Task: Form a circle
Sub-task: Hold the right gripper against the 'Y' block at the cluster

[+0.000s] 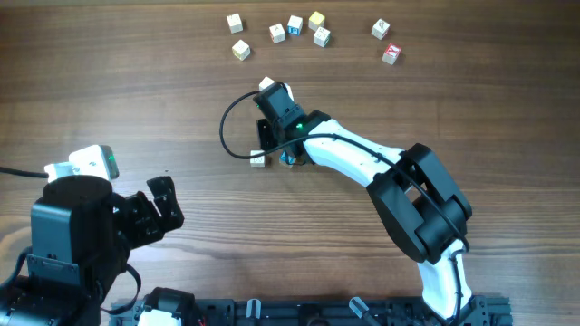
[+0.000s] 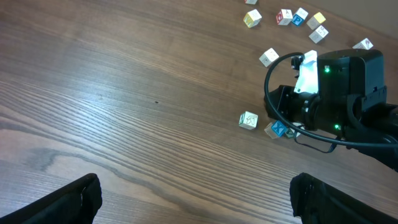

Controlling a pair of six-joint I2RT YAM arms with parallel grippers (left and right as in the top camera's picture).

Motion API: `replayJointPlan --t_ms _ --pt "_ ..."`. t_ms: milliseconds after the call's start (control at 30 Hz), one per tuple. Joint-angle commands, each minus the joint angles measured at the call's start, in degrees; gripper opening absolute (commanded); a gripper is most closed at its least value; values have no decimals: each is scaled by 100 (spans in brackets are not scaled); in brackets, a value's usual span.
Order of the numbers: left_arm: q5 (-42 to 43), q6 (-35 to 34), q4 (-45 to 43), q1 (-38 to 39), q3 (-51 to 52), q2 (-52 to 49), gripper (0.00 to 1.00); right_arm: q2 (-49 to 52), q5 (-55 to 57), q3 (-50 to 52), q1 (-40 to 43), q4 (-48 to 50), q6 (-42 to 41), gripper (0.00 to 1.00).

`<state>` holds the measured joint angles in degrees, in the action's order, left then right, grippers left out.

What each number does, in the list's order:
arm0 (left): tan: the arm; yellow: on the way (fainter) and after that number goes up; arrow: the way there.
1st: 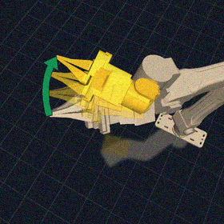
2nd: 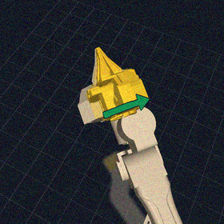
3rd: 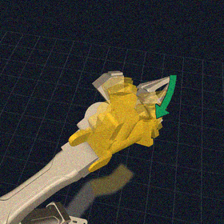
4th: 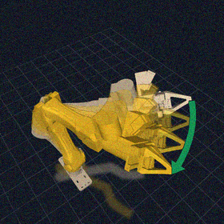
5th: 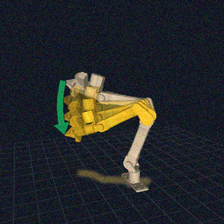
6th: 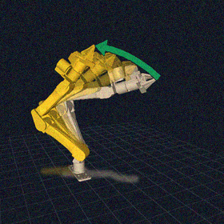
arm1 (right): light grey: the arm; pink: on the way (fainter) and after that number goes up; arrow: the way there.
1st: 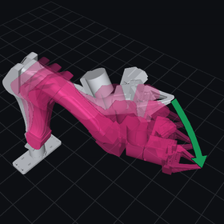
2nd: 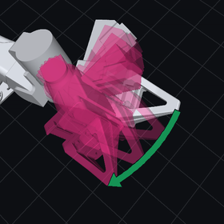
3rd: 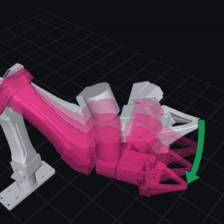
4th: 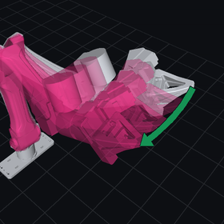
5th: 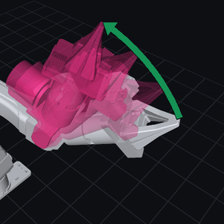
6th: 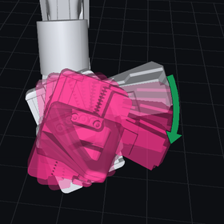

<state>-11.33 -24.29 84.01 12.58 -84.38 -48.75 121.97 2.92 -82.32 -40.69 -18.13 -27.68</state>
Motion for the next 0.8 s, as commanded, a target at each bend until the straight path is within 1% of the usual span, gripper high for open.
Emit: replayJointPlan --t_ms 0,433,600,767 --pt "-74 -33 -13 -39 4 7 100 120 162 -92 9 -9 -105 5" --pt "-74 -33 -15 -37 4 7 100 120 179 -92 9 -13 -122 5" --pt "-74 -33 -15 -39 4 7 100 120 7 -92 2 2 74 5" --pt "-74 -33 -15 -39 4 7 100 120 227 -92 4 -111 -245 5"
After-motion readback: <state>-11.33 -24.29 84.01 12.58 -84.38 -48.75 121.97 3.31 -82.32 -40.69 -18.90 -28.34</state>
